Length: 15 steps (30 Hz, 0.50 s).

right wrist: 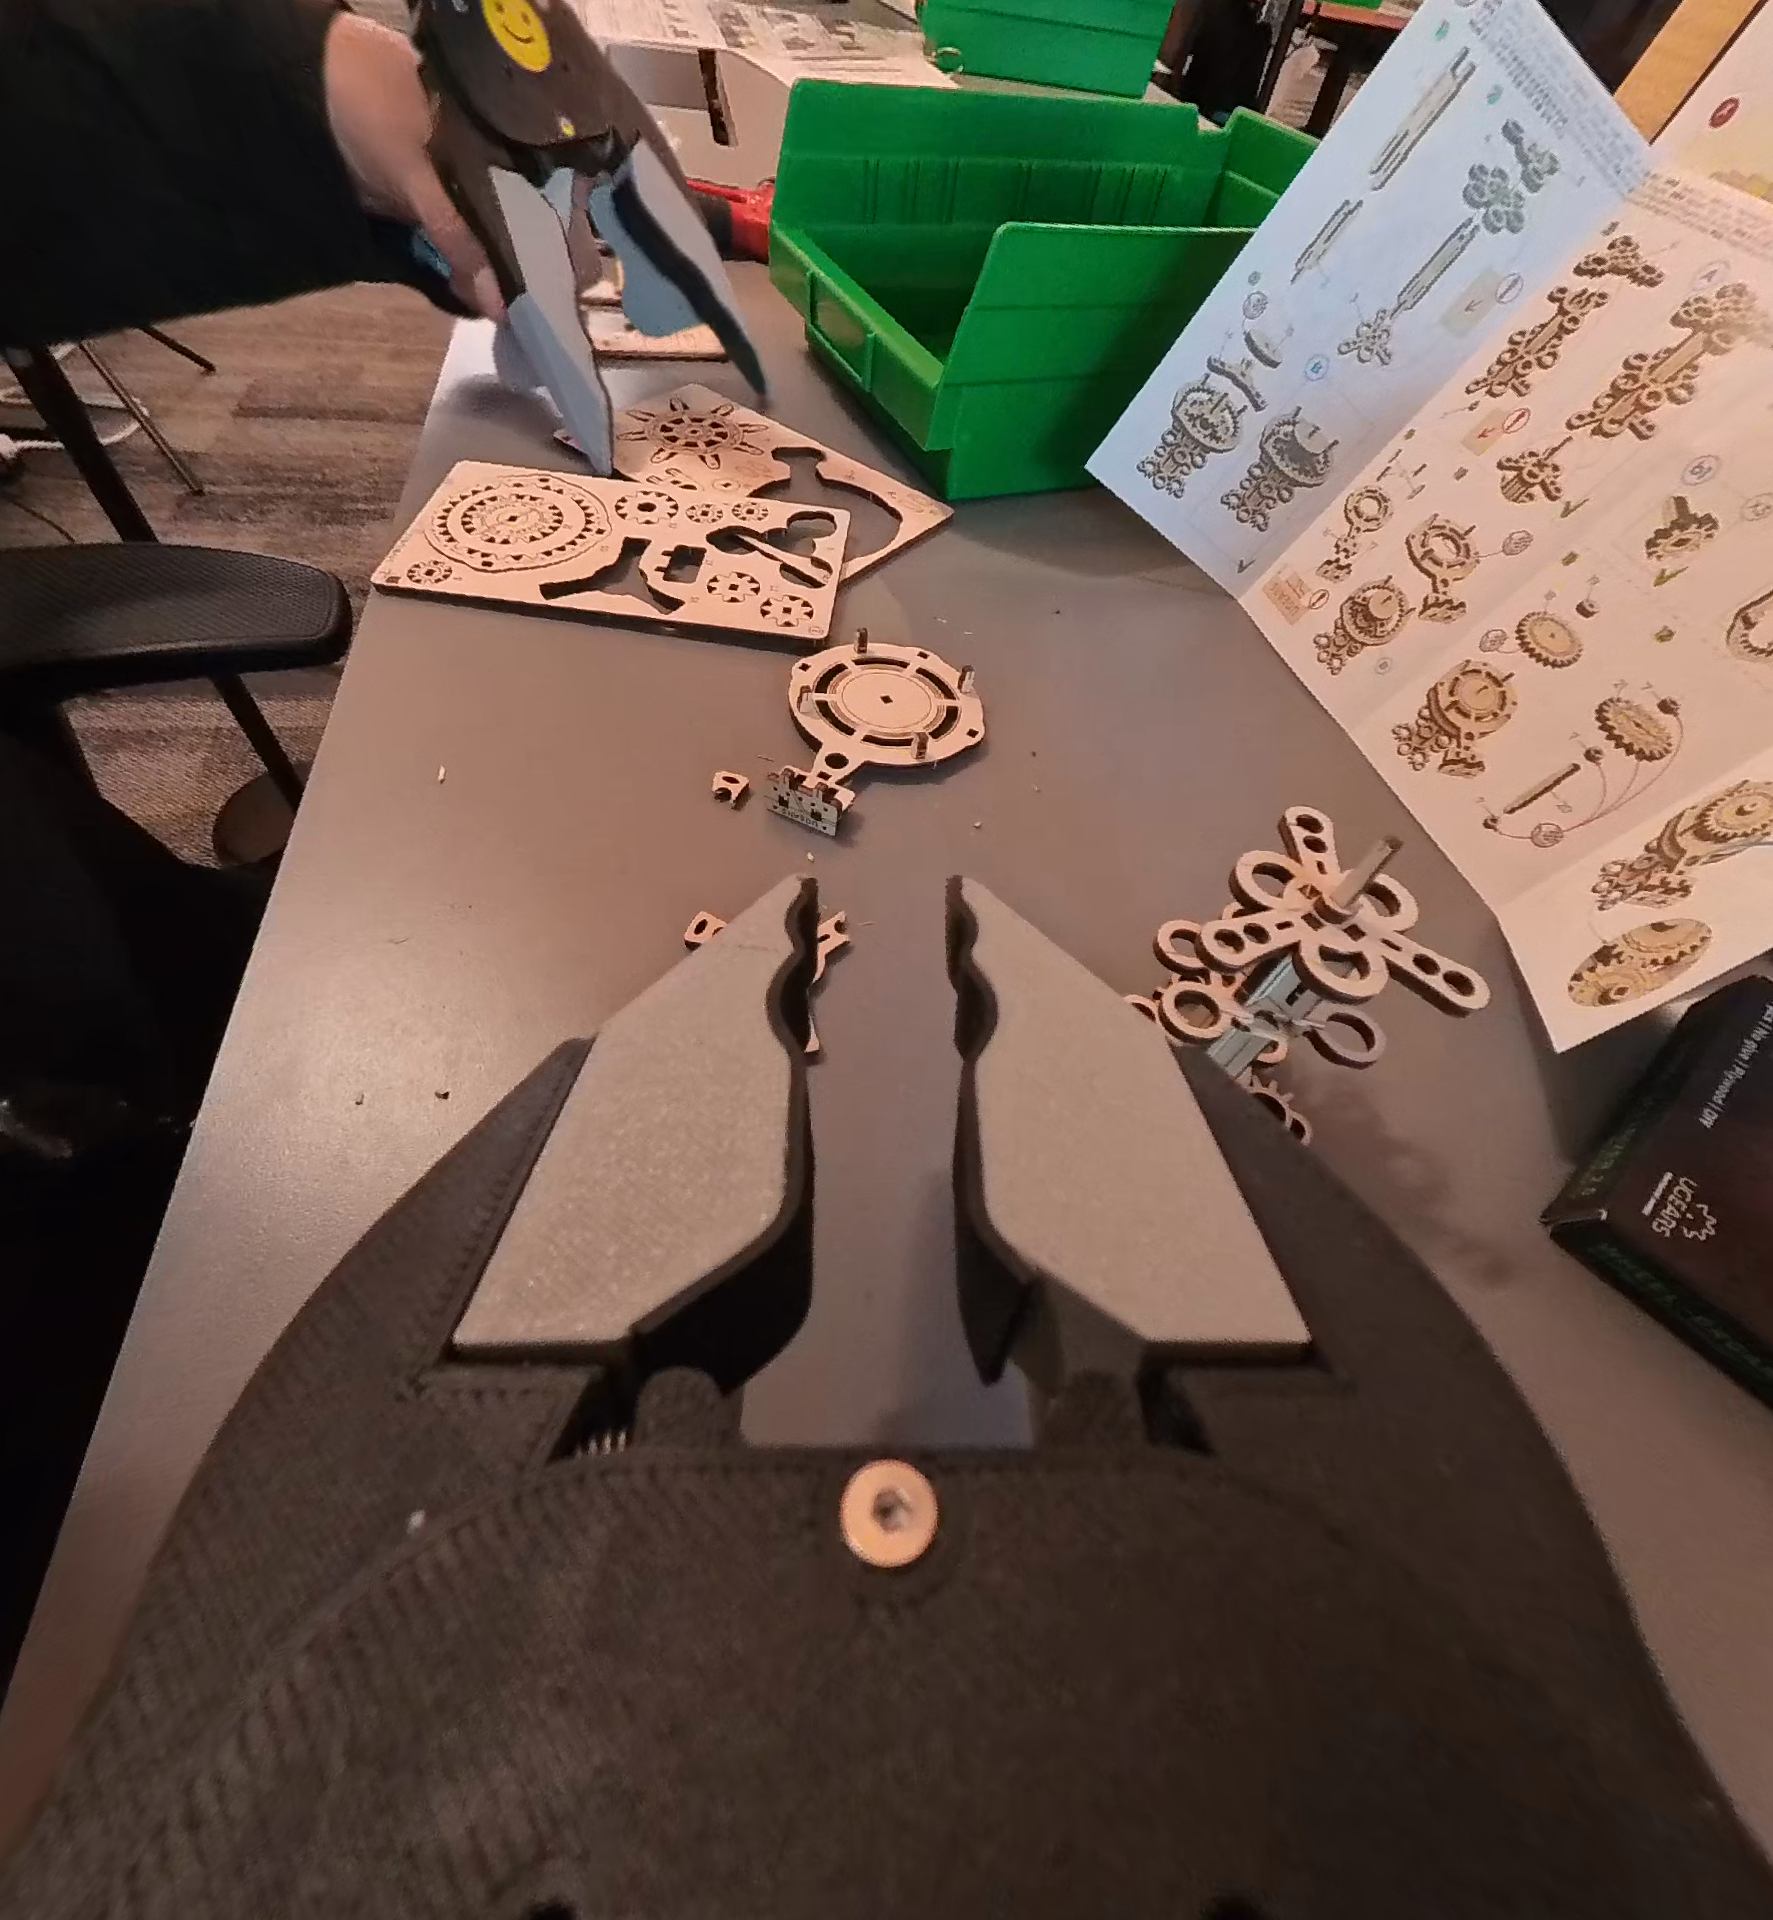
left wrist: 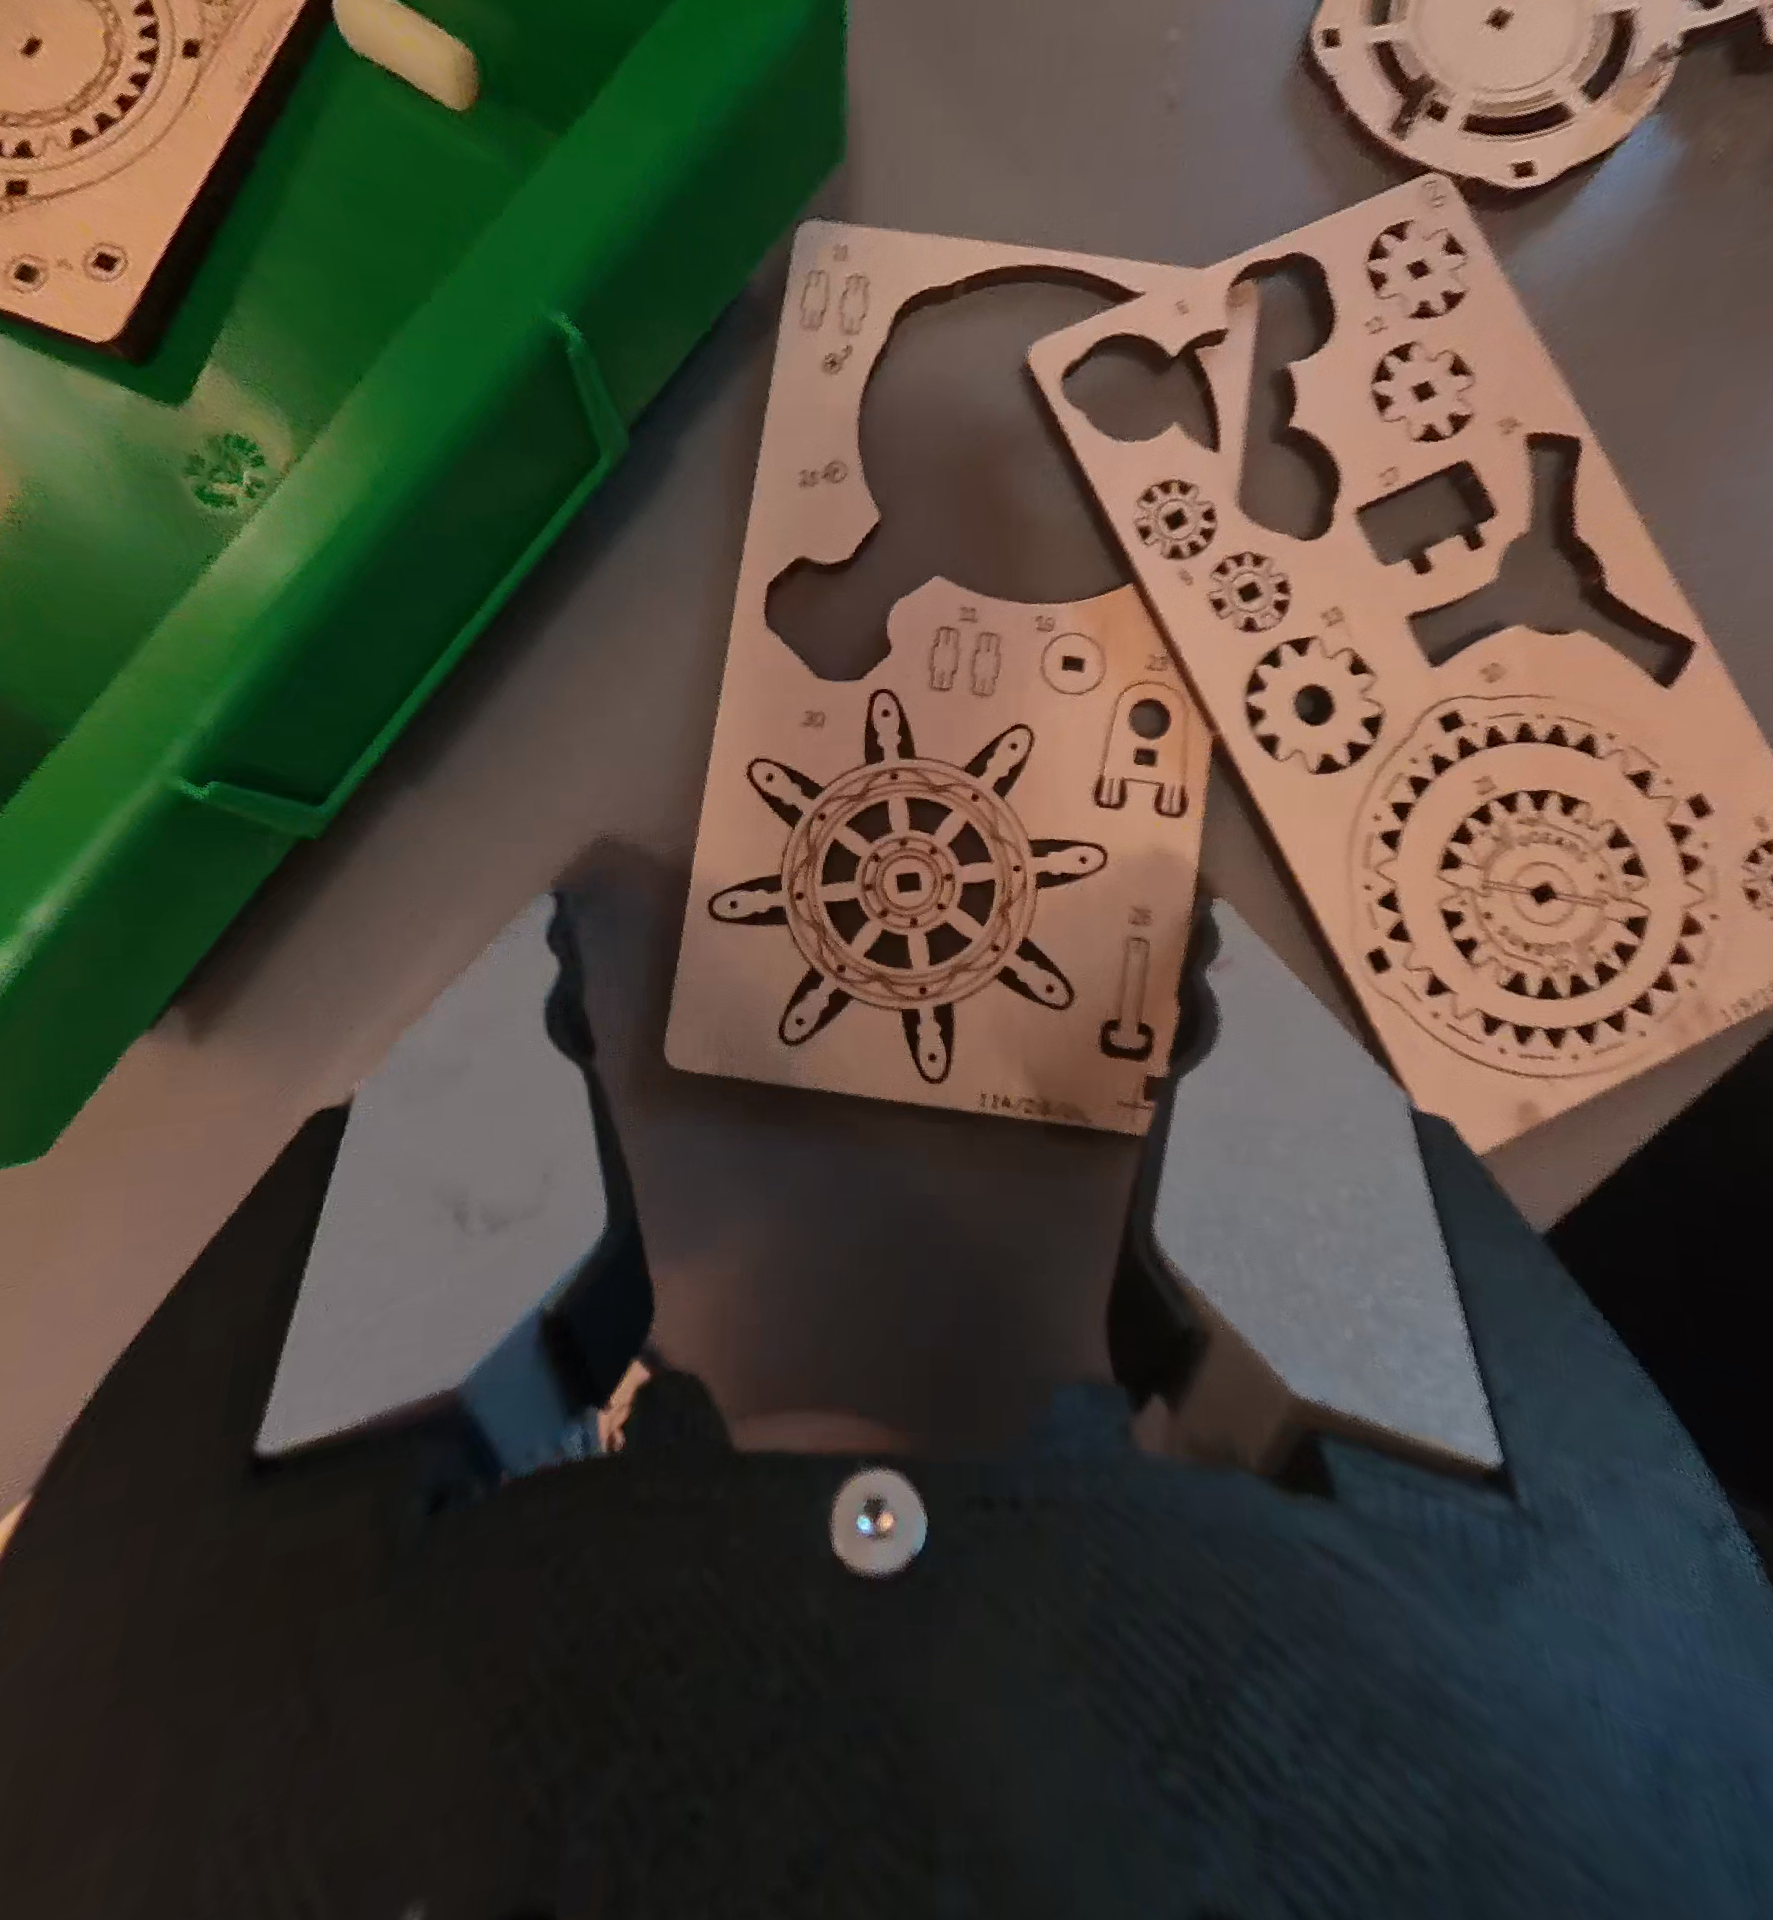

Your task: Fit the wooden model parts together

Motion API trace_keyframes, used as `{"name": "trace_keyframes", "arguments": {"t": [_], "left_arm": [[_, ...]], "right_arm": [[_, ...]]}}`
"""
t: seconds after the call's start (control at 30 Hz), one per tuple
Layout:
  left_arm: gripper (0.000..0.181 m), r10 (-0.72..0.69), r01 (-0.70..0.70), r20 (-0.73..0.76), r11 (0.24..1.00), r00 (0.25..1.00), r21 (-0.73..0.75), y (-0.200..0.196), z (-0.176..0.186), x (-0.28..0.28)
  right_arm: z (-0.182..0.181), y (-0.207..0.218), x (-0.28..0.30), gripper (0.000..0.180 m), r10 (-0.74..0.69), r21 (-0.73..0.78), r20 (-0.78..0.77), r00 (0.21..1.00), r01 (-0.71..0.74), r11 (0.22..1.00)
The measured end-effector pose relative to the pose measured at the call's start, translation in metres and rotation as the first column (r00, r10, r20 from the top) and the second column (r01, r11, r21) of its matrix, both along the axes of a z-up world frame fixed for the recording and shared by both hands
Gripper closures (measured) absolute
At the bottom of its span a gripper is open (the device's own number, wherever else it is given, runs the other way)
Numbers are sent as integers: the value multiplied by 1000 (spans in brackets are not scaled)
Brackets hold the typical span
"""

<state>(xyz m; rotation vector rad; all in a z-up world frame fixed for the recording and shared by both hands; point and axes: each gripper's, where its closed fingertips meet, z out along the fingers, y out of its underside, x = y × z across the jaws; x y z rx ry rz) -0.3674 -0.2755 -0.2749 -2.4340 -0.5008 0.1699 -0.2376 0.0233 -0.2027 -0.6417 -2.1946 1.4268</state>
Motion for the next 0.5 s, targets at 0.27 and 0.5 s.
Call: {"name": "trace_keyframes", "arguments": {"t": [0.27,0.5], "left_arm": [[89,-29,29,8,999,1000,-13,2,3,0],[90,-5,-2,-76,995,997,-97,-9,7,0]], "right_arm": [[0,0,1,160,0,6,-6,1000,0,1000],[0,2,-1,160,-9,0,-4,1000,9,1000]]}}
